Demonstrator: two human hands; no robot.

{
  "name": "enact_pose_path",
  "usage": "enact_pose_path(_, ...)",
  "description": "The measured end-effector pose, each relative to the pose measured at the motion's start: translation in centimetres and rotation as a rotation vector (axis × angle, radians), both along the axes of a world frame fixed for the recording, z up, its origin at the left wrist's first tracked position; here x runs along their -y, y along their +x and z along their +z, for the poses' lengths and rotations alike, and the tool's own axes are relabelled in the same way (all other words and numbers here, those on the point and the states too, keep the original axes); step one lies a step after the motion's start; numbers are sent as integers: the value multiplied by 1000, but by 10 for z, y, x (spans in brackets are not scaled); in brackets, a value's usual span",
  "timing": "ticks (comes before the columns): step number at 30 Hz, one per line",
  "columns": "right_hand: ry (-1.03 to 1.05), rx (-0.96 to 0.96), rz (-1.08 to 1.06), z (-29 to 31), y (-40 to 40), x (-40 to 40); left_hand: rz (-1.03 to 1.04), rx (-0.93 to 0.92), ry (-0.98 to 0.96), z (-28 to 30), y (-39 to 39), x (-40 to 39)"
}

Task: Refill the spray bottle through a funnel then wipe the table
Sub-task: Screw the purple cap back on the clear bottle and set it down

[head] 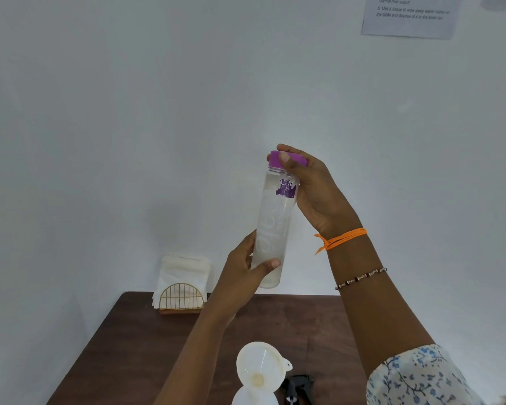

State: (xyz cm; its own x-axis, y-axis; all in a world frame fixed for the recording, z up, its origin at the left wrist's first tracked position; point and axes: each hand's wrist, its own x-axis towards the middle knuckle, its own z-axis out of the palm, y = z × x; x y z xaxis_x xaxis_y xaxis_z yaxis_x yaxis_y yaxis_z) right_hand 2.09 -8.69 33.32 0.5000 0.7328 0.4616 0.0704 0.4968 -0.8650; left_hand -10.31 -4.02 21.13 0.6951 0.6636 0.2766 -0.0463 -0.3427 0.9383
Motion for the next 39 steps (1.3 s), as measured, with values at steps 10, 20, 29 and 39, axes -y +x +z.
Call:
enact_pose_path(10,-42,27,-208,-3,-7,0,157,-44,76,-4,14,13)
enact_pose_path(20,-64,95,-199,-19,-8,5,245,-32,139,-3,9,18)
enact_pose_path(29,-376,273,-118,-76,-7,-1,207,-74,110,-18,2,2)
enact_pose_path(39,-522,164,-107,-152,-1,-35,142,-250,-71,-81,-4,-30)
